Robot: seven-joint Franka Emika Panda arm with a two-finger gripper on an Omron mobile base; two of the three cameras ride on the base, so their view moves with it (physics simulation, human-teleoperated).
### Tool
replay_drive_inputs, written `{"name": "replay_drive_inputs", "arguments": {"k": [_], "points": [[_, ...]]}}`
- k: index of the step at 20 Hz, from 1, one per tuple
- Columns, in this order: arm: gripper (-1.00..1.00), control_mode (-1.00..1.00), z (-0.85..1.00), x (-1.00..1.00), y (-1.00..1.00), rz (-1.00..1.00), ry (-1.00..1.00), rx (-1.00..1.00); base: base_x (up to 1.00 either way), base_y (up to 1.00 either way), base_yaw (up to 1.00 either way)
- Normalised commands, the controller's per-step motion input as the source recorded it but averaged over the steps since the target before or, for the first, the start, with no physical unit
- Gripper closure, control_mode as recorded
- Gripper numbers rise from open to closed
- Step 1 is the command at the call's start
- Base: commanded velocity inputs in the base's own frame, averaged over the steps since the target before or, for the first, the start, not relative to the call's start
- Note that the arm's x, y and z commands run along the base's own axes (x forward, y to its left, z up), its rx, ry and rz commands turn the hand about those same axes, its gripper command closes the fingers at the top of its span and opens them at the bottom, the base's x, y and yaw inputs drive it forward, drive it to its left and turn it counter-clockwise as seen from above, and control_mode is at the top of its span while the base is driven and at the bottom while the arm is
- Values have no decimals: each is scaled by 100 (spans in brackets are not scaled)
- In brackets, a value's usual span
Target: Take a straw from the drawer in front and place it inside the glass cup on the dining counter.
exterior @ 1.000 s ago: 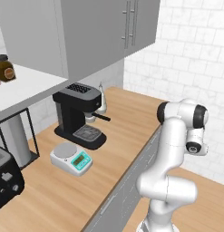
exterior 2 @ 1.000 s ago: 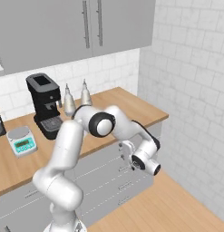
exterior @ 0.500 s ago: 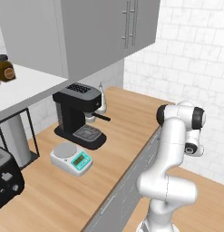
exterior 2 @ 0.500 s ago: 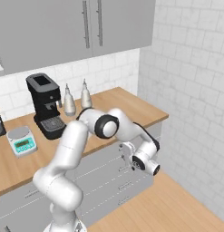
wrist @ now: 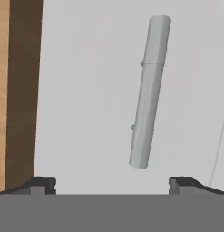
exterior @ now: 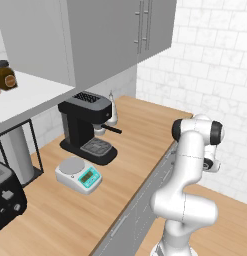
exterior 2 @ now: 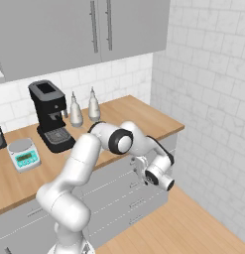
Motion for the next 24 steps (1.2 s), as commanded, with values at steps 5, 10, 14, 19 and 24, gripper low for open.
{"name": "replay_drive_inputs", "arguments": {"k": [5,10,14,19,24], "points": [[-100,-100,-22,25,0,0,-1,0,0,0,0],[-100,-100,-19,22,-1,0,0,0,0,0,0],[-100,-100,-17,22,-8,0,0,0,0,0,0],[-100,-100,-14,22,-3,0,-1,1,0,0,0],[-100,-100,-9,15,0,0,-5,3,0,0,0]]}}
